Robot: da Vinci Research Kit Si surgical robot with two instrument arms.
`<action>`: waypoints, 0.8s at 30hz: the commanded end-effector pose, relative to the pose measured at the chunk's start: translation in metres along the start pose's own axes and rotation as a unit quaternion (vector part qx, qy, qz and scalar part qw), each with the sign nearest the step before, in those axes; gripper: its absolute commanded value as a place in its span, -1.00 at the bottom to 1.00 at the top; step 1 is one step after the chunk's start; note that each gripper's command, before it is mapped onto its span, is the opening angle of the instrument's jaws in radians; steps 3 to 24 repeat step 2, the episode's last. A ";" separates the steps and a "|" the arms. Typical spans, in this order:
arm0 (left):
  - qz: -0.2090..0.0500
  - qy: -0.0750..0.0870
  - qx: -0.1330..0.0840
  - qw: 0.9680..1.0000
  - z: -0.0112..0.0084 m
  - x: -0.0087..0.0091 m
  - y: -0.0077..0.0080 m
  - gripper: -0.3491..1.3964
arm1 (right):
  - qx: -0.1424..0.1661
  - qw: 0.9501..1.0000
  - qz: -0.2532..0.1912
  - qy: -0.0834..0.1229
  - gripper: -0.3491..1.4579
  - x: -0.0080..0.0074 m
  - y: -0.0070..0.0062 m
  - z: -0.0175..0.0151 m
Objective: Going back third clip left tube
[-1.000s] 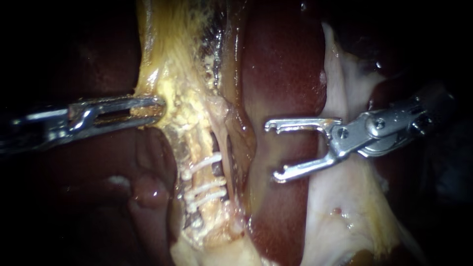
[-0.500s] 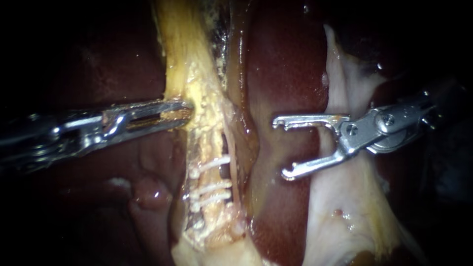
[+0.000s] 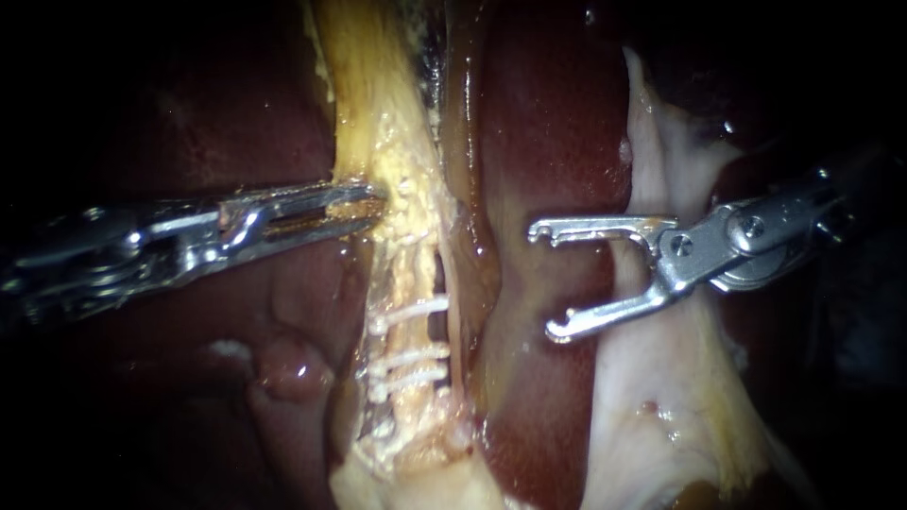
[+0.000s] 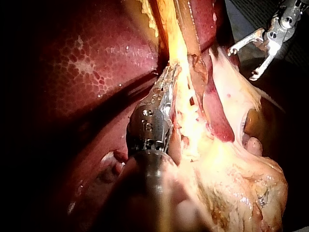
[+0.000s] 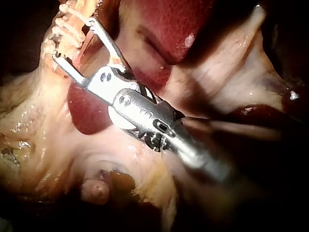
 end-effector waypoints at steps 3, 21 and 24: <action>0.000 0.000 0.001 1.000 0.0000 0.0000 0.0000 -1.00 | 0.000 1.000 0.000 0.000 0.06 0.0000 0.0000 0.0000; 0.000 0.000 0.001 1.000 0.0000 0.0000 0.0000 -1.00 | 0.000 1.000 0.000 0.000 0.06 0.0000 0.0000 0.0000; 0.000 0.000 0.001 1.000 0.0000 0.0000 0.0000 -1.00 | 0.000 1.000 0.000 0.000 0.06 0.0000 0.0000 0.0000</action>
